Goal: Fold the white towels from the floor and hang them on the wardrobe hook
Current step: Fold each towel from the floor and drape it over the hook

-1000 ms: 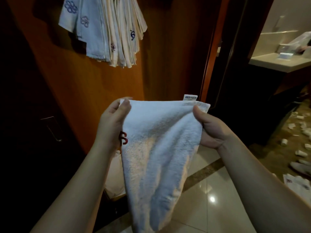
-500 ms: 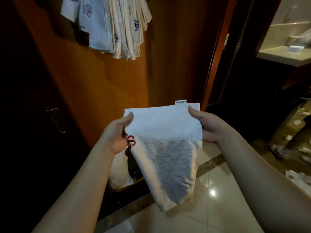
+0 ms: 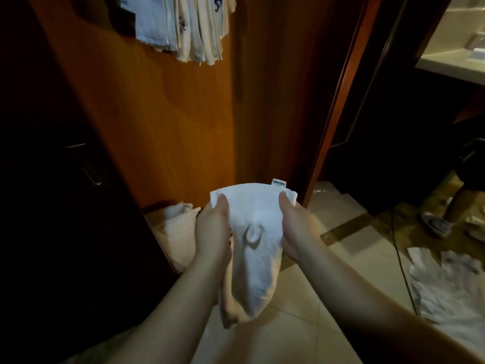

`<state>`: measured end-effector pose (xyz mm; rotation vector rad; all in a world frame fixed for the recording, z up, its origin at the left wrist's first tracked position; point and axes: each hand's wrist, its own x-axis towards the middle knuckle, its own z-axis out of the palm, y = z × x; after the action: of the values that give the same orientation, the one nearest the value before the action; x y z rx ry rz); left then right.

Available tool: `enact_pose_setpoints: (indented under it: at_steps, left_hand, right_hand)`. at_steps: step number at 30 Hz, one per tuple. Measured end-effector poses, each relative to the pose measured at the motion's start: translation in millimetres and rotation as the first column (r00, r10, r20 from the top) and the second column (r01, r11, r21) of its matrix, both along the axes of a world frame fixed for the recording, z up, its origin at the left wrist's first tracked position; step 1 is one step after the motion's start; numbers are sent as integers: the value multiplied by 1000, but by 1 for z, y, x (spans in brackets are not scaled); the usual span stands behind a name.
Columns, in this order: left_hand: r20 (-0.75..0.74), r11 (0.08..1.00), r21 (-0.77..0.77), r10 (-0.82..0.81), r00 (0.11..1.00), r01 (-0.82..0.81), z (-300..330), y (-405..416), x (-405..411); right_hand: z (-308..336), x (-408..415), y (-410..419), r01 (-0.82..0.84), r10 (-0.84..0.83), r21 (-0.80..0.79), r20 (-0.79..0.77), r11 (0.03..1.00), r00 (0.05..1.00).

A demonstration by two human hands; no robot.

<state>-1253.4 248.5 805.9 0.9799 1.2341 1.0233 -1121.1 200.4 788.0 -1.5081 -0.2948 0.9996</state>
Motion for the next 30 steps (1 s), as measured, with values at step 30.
enact_pose_setpoints:
  at_steps: [30]
  left_hand:
    - [-286,630,211,-691,663,747,39,1,-4]
  right_hand:
    - [45,2,-11,-650,486,5,659,760,574]
